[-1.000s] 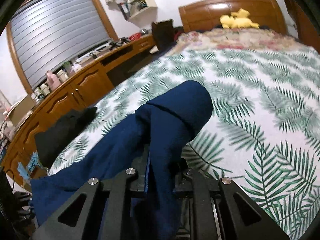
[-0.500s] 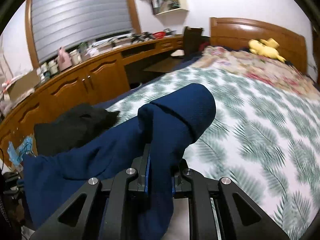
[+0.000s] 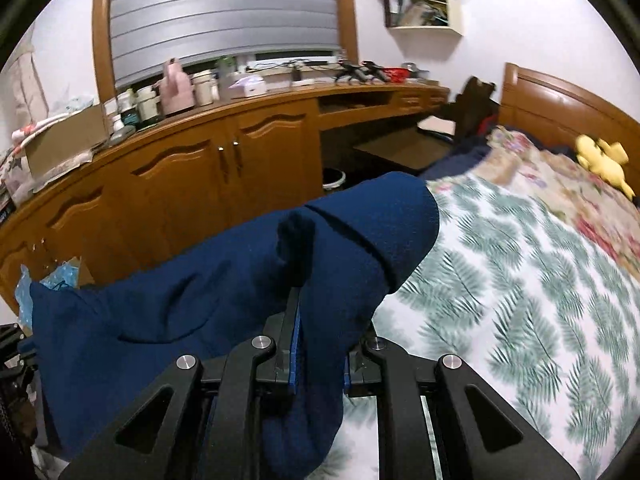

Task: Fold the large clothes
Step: 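Lift the navy bundle with both tools and carry it toward the wooden cabinet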

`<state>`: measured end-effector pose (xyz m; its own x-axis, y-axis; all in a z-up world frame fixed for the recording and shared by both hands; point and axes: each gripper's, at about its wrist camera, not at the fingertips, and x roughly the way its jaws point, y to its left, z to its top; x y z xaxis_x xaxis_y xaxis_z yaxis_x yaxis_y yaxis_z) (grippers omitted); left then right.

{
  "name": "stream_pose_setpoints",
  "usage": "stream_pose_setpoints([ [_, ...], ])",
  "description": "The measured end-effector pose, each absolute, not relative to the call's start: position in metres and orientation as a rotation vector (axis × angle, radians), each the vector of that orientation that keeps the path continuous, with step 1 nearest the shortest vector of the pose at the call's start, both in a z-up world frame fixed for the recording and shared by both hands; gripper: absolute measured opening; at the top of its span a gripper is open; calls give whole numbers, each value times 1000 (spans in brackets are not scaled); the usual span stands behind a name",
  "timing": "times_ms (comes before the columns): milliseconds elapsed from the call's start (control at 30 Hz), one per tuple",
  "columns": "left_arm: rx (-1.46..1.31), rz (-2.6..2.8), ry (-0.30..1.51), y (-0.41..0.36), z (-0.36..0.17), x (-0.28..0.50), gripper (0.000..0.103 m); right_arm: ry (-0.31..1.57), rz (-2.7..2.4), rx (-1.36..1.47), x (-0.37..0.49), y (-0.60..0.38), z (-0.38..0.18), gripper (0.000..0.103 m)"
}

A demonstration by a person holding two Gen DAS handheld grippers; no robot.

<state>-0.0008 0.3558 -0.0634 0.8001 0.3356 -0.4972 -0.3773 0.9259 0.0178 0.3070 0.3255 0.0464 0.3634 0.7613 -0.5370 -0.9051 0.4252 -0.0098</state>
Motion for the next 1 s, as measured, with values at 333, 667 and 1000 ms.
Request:
stream_pose_setpoints([
  [333, -106, 534, 502, 421, -58, -19, 12, 484, 1146, -306, 312, 397, 32, 15],
  [667, -152, 606, 594, 453, -87, -14, 12, 687, 1067, -470, 335, 411, -40, 39],
  [1000, -188, 619, 521, 444, -68, -44, 45, 615, 1137, -508, 311, 369, -54, 53],
])
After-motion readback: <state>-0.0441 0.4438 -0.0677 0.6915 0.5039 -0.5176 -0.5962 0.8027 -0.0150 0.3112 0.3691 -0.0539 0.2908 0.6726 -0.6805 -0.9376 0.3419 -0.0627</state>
